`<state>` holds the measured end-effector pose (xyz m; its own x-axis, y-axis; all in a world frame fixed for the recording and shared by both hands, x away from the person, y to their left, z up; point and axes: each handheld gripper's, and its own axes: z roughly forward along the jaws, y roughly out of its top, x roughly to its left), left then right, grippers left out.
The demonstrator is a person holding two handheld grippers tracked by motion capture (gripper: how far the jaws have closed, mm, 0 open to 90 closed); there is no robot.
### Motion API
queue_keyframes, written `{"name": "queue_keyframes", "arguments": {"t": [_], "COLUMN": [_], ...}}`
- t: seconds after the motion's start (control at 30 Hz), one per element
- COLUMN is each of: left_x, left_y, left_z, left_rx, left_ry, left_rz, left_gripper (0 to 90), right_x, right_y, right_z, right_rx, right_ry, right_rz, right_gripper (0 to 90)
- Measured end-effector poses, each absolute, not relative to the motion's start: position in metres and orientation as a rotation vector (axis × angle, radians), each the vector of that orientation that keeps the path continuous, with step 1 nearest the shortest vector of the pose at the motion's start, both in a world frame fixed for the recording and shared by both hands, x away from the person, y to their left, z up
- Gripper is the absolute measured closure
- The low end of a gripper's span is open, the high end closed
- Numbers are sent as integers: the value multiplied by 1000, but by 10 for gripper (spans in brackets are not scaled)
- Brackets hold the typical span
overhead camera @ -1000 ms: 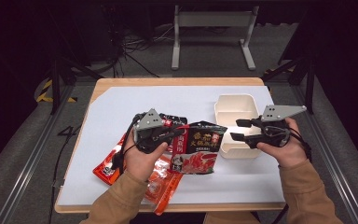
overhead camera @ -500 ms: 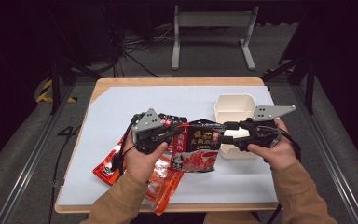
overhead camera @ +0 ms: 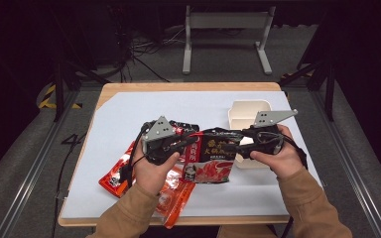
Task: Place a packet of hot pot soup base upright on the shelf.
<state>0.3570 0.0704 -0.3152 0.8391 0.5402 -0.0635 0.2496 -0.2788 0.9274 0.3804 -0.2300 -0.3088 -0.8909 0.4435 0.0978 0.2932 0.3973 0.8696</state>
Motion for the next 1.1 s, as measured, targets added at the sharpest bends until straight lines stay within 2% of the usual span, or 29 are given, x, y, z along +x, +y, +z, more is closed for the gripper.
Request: {"name": "queue_keyframes", "arguments": {"t": [0.4,0.83,1.1], "left_x": [356,356,357], "left_y": [68,70,77], "left_z": [-316,-316,-314], "left_rx": [1866,1865,1856], "left_ry": [590,580,569], "left_rz": [302,300,280], "left_gripper": [844,840,820], "right_x": [390,397,400], "right_y": [-217,-210,-209], "right_z": [-312,-310,-301], "right_rx": [620,563,517], "right_ry": [2588,2668,2666], "right_rz": [1498,1446,1455], "right_gripper": [505,730,770]}}
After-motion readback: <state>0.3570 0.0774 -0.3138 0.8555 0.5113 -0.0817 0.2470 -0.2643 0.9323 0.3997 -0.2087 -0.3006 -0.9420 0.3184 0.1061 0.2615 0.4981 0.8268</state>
